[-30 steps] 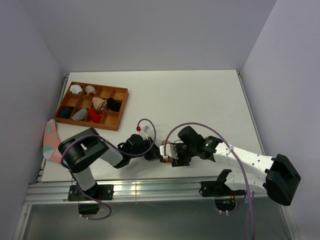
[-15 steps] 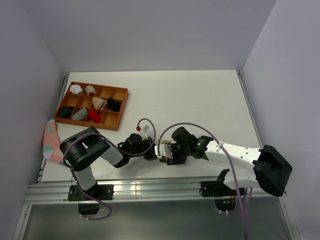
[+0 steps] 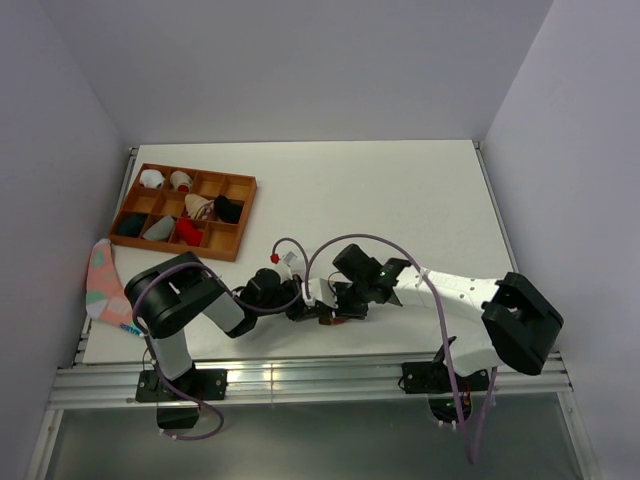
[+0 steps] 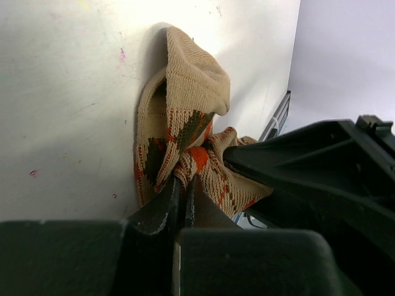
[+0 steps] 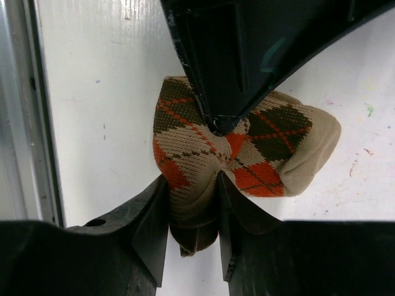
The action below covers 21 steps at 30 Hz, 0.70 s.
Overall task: Roll the socks
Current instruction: Roll the sock at the center of the board.
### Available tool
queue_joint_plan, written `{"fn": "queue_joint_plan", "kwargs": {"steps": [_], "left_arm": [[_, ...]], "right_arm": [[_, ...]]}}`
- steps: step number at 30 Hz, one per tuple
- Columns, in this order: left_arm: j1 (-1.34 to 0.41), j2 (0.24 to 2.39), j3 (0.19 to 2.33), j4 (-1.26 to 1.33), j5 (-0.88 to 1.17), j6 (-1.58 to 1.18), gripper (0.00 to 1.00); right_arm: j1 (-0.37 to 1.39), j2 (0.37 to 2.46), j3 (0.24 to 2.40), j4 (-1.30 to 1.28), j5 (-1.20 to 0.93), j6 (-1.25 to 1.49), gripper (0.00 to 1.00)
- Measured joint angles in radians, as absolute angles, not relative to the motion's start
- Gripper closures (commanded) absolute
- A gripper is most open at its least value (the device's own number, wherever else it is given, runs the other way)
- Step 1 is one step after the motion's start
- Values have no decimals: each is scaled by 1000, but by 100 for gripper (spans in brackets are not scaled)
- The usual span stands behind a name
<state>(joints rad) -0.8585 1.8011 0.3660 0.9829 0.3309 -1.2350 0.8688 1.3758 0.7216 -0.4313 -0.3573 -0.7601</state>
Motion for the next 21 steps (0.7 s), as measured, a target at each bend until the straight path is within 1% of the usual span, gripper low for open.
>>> {"fn": "queue_joint_plan", "kwargs": {"steps": [3, 8, 13, 19, 20, 21], "left_arm": [[-859, 1793, 349, 999, 316, -1238, 97], [-860, 1769, 324, 1007, 279, -1239, 93], [-863, 1753, 313, 1006, 244, -1239, 87], [-867, 1718, 297, 981, 193, -1232, 78], [-867, 1710, 294, 974, 184, -1228, 73], [-868, 1700, 291, 966, 173, -1219, 73]], "right_arm": [[830, 1424, 772, -482, -415, -756, 71], [747, 1536, 885, -587, -538, -748, 71], [697, 1627, 968, -667, -611, -717, 72], [675, 1724, 1054, -742, -652, -666, 73], [672, 1737, 1065, -752, -657, -656, 74], [669, 1747, 1073, -760, -660, -648, 74]]}}
